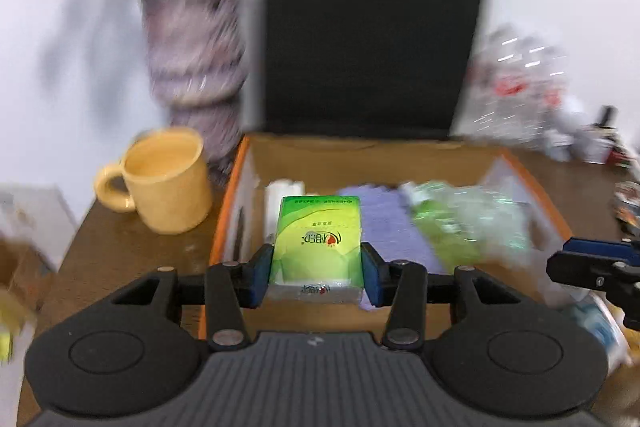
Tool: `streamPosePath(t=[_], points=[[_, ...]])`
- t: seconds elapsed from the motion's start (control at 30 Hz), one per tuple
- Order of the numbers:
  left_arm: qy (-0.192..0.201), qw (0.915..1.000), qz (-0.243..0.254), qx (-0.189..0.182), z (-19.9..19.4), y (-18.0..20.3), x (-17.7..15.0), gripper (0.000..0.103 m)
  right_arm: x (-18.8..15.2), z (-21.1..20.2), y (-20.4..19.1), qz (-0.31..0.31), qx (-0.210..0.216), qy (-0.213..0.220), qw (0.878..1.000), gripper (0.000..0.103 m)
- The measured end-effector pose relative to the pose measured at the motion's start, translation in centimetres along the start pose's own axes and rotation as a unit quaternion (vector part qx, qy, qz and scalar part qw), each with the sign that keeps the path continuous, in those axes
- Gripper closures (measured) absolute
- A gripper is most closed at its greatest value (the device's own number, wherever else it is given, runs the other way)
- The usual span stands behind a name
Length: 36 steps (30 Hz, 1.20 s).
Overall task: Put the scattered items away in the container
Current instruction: 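Lower the tissue pack and button into the cardboard box and open both tools, then lift both tools out of the box and back from it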
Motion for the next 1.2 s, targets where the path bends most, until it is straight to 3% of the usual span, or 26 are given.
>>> streamPosePath(t=[0.13,0.23,0.3,0.4,0.47,0.53,0.6,0.63,0.73,0.83,0.97,1.2], points=[[-0.056,0.9982,-0.022,-0.002,2.7,-1.4,-0.4,0.056,1.7,6.5,-2.2,0.033,0.025,-0.071,0.997,0.079],[-0.083,0.9963,-0.019,0.012,3.4,-2.0,-1.9,0.056,0.7,10.3,-4.2,0.031,0.029,-0.117,0.992,0.078],[-0.08,0.996,0.002,0.04,3.6,-2.4,-2.2,0.053,-0.2,11.6,-4.7,0.046,0.033,-0.137,0.989,0.077],[-0.098,0.9942,0.013,0.043,3.5,-2.6,-2.3,0.044,-1.2,12.0,-4.2,0.088,0.047,-0.171,0.98,0.076],[-0.111,0.993,0.007,0.039,3.4,-2.7,-2.5,0.033,-1.6,11.6,-3.1,0.091,0.034,-0.178,0.979,0.064],[-0.11,0.9936,-0.013,0.022,3.0,-2.7,-2.5,0.024,-1.9,11.1,-2.1,0.094,0.022,-0.184,0.978,0.038],[-0.106,0.9938,-0.035,-0.001,2.7,-2.6,-2.6,0.014,-2.0,10.3,-0.8,0.116,0.02,-0.192,0.974,0.025],[-0.104,0.9939,-0.035,-0.006,2.5,-2.4,-2.8,0.009,-2.1,9.7,-0.3,0.122,0.025,-0.197,0.972,0.023],[-0.106,0.9944,-0.005,0.006,2.2,-1.3,-3.5,0.008,-2.7,8.4,0.4,0.102,0.01,-0.211,0.972,0.023],[-0.105,0.9943,0.003,0.016,1.8,-0.5,-4.2,0.009,-3.8,7.5,1.0,0.053,-0.04,-0.233,0.97,0.024],[-0.098,0.995,0.002,0.019,1.4,0.0,-4.8,0.009,-4.4,7.5,2.1,0.057,-0.037,-0.238,0.969,0.03],[-0.082,0.9927,-0.082,-0.033,-1.6,-1.2,-3.1,0.008,-3.0,5.3,1.7,0.05,-0.05,-0.198,0.978,0.026]])
Point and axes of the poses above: each gripper's, at about its wrist camera, not at the fingertips, and z roughly the way its jaws point, y to its right, x to its top, the point moved 6 cm from there along z, roughly the way its jaws point, and after that the axes turned 10 degrees about -x, right-handed, at the moved point
